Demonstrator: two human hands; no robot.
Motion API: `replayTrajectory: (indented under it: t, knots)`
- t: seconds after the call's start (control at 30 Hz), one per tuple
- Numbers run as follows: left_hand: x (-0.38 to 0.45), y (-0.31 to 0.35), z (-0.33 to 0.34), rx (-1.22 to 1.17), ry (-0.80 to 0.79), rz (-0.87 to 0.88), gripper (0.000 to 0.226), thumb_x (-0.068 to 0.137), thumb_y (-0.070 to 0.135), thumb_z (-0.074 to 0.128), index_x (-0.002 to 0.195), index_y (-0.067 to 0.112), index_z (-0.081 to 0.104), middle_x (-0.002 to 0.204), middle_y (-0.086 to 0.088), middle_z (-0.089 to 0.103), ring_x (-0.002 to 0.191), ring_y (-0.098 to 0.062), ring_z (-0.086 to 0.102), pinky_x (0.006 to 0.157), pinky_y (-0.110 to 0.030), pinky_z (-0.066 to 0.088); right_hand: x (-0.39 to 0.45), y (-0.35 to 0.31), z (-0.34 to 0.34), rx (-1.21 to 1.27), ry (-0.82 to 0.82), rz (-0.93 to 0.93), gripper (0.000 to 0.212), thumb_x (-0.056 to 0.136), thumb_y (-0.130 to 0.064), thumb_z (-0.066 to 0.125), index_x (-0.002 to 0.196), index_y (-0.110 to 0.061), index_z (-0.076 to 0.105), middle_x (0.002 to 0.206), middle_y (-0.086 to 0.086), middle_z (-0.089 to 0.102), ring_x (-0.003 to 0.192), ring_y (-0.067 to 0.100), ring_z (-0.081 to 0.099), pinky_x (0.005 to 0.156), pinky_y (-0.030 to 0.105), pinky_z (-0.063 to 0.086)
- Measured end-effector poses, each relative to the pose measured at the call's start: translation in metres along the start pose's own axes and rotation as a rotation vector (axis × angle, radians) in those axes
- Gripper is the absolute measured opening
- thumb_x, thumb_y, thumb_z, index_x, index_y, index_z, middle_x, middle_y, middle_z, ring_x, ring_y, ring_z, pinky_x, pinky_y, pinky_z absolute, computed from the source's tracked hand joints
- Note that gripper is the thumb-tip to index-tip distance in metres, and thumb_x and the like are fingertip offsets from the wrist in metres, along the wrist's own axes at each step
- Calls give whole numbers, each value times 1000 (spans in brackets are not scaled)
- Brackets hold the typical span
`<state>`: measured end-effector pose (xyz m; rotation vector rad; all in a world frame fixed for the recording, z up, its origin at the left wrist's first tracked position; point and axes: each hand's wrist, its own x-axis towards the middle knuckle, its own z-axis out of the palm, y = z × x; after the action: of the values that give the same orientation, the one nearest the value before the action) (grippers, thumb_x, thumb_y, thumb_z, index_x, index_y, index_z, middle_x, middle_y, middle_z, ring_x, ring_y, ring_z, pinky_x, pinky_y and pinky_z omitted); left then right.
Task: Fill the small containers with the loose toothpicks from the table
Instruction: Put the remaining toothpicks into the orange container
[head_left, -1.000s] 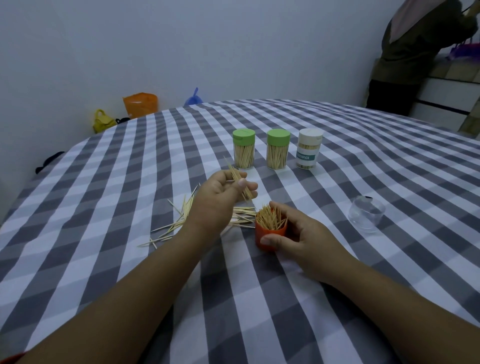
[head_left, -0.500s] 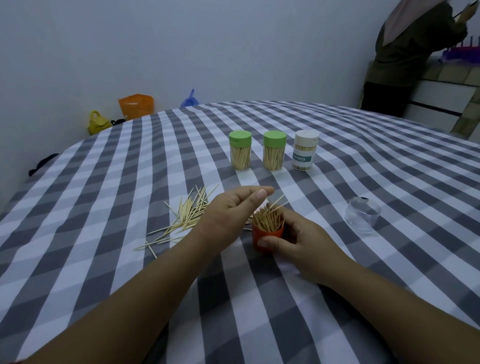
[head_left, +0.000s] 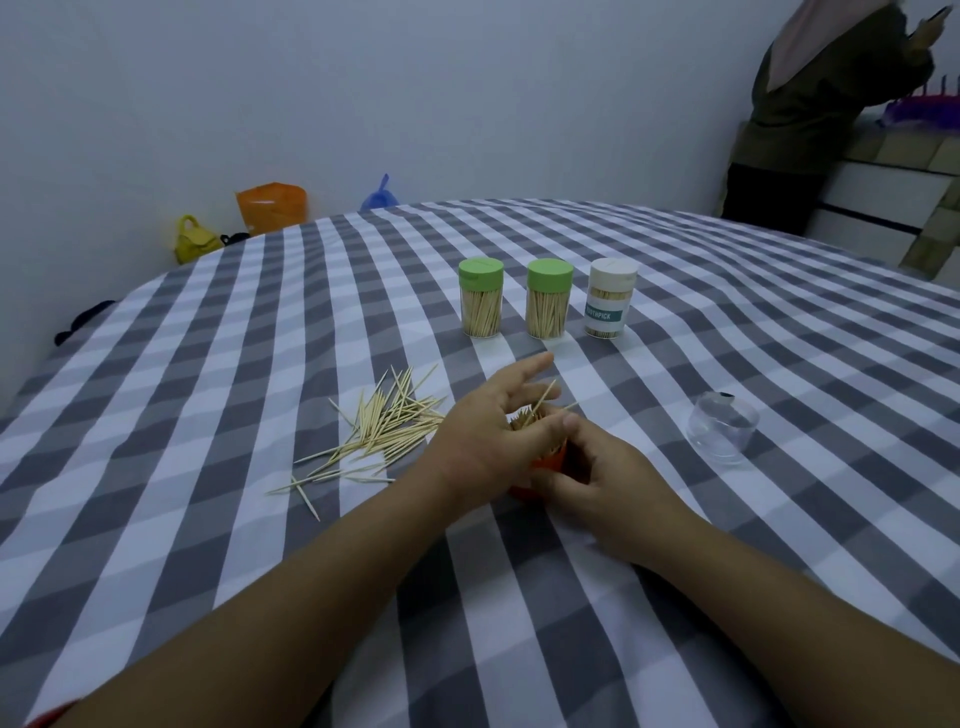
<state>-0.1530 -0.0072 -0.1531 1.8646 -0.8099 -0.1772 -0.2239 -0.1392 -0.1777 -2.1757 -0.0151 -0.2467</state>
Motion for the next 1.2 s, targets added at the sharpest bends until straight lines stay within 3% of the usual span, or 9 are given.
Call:
replayTrajectory:
  t: [0.17, 0.27, 0.33, 0.43, 0.5, 0.6, 0.87, 1.0, 1.2]
  knots:
    - [4, 3, 5, 28, 119, 89, 44, 87, 21, 68, 126, 34, 54, 90, 24, 67, 96, 19, 55, 83, 0, 39, 0, 0, 0, -6, -3, -6, 50, 85, -30, 67, 131, -25, 48, 118, -5, 61, 108, 11, 57, 93, 33, 50]
    - [6, 1, -1, -81, 103, 82, 40, 86, 15, 67, 113, 42, 56, 93, 13, 72, 101, 4, 62, 91, -17, 47, 0, 0, 0, 19, -14, -9, 49, 83, -32, 67, 128, -29, 48, 117, -7, 61, 108, 9, 57, 93, 31, 50]
    - [5, 2, -8, -195, 53, 64, 37, 88, 11, 63, 111, 40, 57, 96, 6, 73, 103, -4, 65, 89, -23, 51, 0, 1, 0, 9, -18, -15, 55, 81, -37, 68, 131, -34, 44, 120, -10, 58, 110, 6, 55, 95, 27, 48]
    - [2, 3, -16, -318, 12, 2, 25, 92, 5, 53, 103, 26, 62, 91, 5, 70, 90, 0, 66, 77, -14, 51, 0, 1, 0, 1, -9, -24, 63, 79, -40, 68, 136, -33, 43, 122, -12, 58, 112, 5, 54, 97, 26, 46]
    - [1, 1, -19, -348, 14, -31, 20, 94, 6, 50, 98, 21, 62, 86, 7, 71, 85, 1, 65, 81, -18, 51, 1, 1, 0, 6, -5, -28, 62, 79, -39, 69, 136, -32, 44, 120, -13, 59, 111, 4, 55, 97, 25, 46]
    - [2, 0, -22, -357, 19, -28, 16, 96, 10, 48, 98, 19, 61, 86, 8, 72, 88, -3, 64, 85, -23, 47, 1, 2, 0, -1, -12, -18, 66, 77, -44, 68, 137, -30, 43, 122, -12, 59, 112, 4, 54, 98, 26, 46]
    - [1, 2, -29, -326, 45, 37, 13, 96, 14, 47, 103, 15, 58, 91, 11, 74, 97, 2, 64, 82, -8, 45, 1, 2, 0, -7, -22, 6, 72, 80, -38, 68, 144, -27, 36, 132, -10, 53, 119, 7, 50, 103, 26, 42]
    - [1, 2, -28, -250, -17, -1, 11, 96, 18, 48, 97, 21, 59, 93, 16, 72, 97, 6, 63, 85, -12, 45, 1, 2, 0, -10, -26, 7, 71, 80, -40, 68, 143, -29, 36, 132, -11, 53, 119, 6, 50, 102, 27, 43]
    - [3, 4, -29, -325, 125, 112, 15, 99, 16, 41, 105, 12, 54, 95, 15, 73, 106, 6, 60, 91, -5, 40, 3, 3, 0, -16, -28, 14, 72, 80, -40, 68, 144, -27, 36, 134, -9, 53, 120, 9, 50, 104, 31, 43]
